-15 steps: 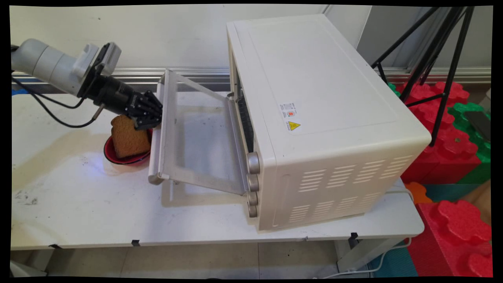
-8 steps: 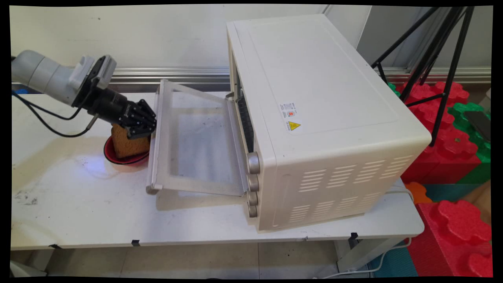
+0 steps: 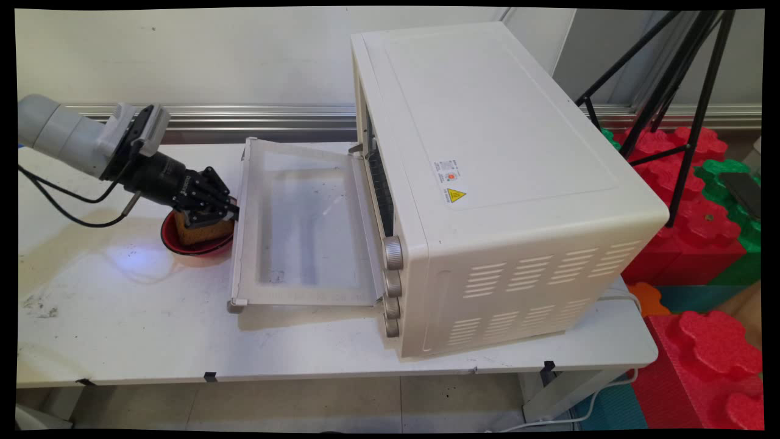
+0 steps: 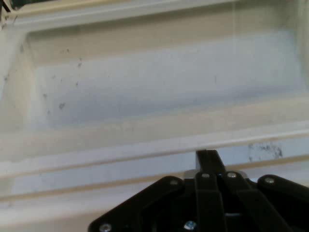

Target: Open the oven

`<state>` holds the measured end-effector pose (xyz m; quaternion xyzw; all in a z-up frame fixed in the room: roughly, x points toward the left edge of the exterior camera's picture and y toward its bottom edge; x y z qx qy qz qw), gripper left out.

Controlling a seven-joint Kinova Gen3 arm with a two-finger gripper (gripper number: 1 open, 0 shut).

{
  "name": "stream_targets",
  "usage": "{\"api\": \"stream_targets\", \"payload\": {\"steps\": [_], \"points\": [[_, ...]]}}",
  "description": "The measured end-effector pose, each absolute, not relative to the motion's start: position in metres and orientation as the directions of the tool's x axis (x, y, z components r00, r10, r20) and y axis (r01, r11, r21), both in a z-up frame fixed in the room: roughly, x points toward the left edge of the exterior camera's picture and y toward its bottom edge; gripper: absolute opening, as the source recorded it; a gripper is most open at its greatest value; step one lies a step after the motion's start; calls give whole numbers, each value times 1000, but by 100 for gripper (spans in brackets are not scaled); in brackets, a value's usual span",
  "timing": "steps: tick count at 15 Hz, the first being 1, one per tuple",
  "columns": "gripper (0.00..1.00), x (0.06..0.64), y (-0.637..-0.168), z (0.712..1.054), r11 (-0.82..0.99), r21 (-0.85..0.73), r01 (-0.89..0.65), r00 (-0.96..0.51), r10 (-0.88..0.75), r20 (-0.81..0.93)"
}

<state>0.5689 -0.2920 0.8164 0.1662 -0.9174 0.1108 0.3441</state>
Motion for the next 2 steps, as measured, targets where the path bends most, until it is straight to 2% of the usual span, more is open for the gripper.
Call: {"api": "stream_targets", "payload": {"steps": [2], "points": [[0,573,-287,816,918,-93,-386,-709,-231,666]]}}
